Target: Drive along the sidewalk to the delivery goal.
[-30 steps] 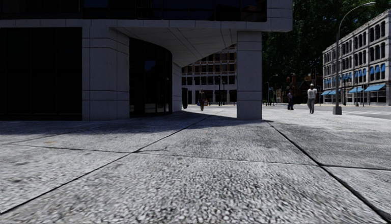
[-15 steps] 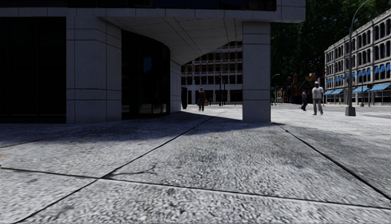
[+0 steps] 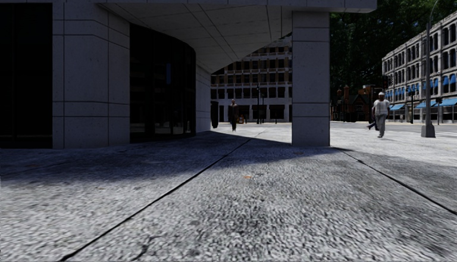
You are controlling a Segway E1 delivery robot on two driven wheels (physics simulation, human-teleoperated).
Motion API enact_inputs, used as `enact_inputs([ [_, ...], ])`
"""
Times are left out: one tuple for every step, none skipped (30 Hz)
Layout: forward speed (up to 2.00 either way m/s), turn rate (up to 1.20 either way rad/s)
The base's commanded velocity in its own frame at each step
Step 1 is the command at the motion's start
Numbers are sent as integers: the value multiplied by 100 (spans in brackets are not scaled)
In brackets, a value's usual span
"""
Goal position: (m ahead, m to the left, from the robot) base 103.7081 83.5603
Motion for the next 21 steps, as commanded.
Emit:
enact_inputs([
  [200, 0],
  [200, 0],
  [200, 0],
  [200, 0],
  [200, 0],
  [200, 0],
  [200, 0],
  [200, 0],
  [200, 0],
  [200, 0],
  [200, 0],
  [200, 0],
  [200, 0],
  [200, 0],
  [200, 0],
  [200, 0],
  [200, 0],
  [200, 0],
  [200, 0],
  [200, 0],
  [200, 0],
])
